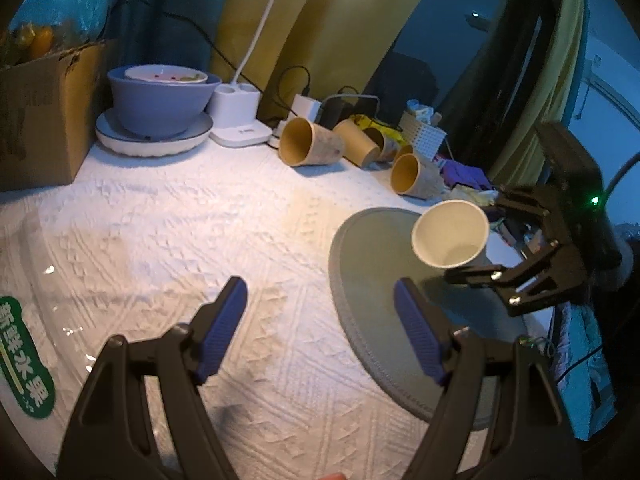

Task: Flip cup upright
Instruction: 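Grasp the white cup with the right gripper while the left gripper releases it, then lower the white cup upright onto the mat and open the right gripper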

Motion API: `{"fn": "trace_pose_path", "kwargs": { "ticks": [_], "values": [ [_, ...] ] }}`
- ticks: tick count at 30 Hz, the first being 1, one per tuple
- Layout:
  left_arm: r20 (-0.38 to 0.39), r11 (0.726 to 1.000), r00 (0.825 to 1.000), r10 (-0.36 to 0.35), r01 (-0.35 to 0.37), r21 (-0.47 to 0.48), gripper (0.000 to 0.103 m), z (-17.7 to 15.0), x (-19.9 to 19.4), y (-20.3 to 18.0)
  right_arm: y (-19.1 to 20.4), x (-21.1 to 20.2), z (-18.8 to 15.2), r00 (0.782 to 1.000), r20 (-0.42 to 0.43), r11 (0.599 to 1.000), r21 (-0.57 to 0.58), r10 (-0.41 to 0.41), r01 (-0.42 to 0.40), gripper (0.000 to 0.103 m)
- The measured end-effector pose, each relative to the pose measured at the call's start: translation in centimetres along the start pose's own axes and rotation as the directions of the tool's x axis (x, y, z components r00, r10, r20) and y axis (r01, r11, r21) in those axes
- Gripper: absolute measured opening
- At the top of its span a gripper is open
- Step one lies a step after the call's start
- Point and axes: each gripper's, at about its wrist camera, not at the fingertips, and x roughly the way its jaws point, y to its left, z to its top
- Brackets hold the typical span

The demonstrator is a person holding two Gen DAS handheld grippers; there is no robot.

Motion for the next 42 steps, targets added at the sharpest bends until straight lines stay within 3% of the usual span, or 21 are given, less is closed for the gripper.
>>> {"fn": "trace_pose_path", "kwargs": {
  "ticks": [7, 17, 21, 26, 30, 33, 42],
  "values": [
    [0.017, 0.997, 0.999, 0.046, -0.047, 0.054, 0.077, -0.1, -0.2, -1.5, -1.2, -2.1, -4.4, 0.977, 0.211, 0.949, 0.303, 0.02, -0.085, 0.07],
    [0.012, 0.997, 1.0, 0.025, -0.026, 0.073, 0.077, -0.2, 0.3, -5.2, -1.9, -3.4, -9.3, 0.894, 0.447, 0.835, 0.488, 0.009, -0.252, 0.07],
    [-0.003, 0.996, 1.0, 0.02, -0.02, 0.089, 0.077, -0.5, 0.9, -6.7, -2.3, -3.6, -10.5, 0.882, 0.471, 0.811, 0.516, 0.003, -0.278, 0.07],
    [-0.007, 0.993, 1.0, 0.022, -0.021, 0.119, 0.077, -0.8, 1.1, -8.6, -2.6, -3.7, -11.6, 0.884, 0.467, 0.808, 0.522, -0.004, -0.272, 0.071],
    [-0.002, 0.992, 1.0, 0.02, -0.019, 0.128, 0.078, -1.0, 1.2, -9.5, -2.8, -3.8, -12.6, 0.894, 0.446, 0.802, 0.546, -0.034, -0.242, 0.072],
    [-0.003, 0.99, 1.0, 0.018, -0.017, 0.141, 0.088, -1.2, 1.4, -10.2, -2.8, -4.1, -13.4, 0.898, 0.435, 0.797, 0.563, -0.062, -0.218, 0.072],
    [0.008, 0.987, 1.0, 0.009, -0.01, 0.162, 0.088, -1.5, 1.2, -12.0, -2.9, -4.8, -15.4, 0.909, 0.395, 0.776, 0.613, -0.135, -0.151, 0.073]
  ]
}}
